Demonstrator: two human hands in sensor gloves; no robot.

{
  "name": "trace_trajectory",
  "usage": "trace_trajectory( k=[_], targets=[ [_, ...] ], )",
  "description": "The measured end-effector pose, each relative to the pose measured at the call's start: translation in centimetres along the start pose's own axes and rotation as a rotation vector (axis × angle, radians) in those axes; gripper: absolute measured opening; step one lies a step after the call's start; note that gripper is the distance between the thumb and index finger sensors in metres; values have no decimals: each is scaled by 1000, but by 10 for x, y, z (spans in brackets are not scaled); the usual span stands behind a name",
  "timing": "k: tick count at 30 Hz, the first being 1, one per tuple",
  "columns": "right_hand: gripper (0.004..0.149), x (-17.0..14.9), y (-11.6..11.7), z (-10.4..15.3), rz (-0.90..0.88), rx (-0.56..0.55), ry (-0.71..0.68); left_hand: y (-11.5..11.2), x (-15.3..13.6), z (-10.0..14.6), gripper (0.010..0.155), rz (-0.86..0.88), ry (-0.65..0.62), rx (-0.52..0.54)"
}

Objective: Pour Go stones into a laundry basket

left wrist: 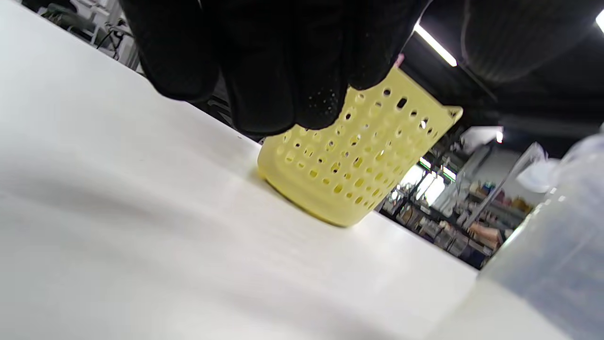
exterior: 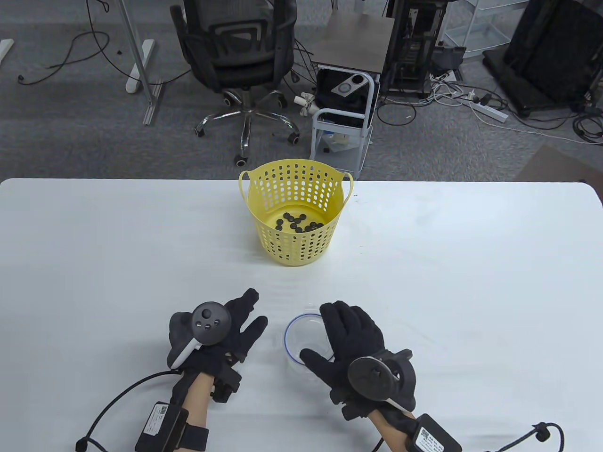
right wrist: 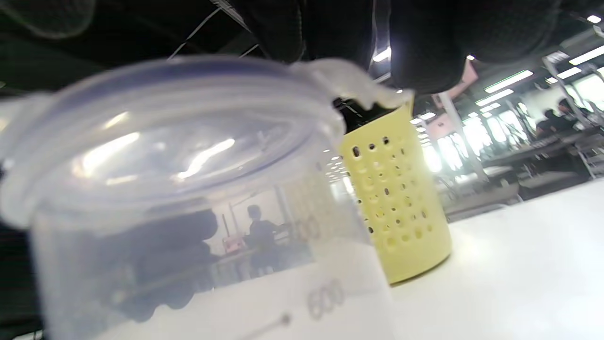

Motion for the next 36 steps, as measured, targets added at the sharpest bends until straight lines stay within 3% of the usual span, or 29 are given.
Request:
trace_trajectory(
  k=[3,13,22,27,31,33,36],
  targets=[
    [88,-21,1,-2,-137,20,87,0,7,5,73,123,21,18],
    [81,-63,34,-2,-525,153,276,-37,29,18,81,335,73,-186],
    [78,-67,60,4,-591,259,282,-62,41,26,80,292,48,-254],
    [81,-67,74,4,-667,406,267,-68,41,27,85,230,53,-254],
    [81,-65,78,3,-673,442,241,-83,36,26,86,328,67,-378],
    [83,-63,86,5,-694,531,264,-94,36,27,85,438,94,-514],
    [85,-65,96,7,-855,623,285,-97,34,26,86,462,118,-568]
  ],
)
Point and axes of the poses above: the tracker on the back of each hand, its own x axis roughly to the thumb side, its own z axis roughly from the fingertips to the wrist, y = z × x, the point moved 4 cm from there along -z, roughly from the wrist to the fingertips, and after that the axes turned 4 degrees about x, right-handed, at the moved point
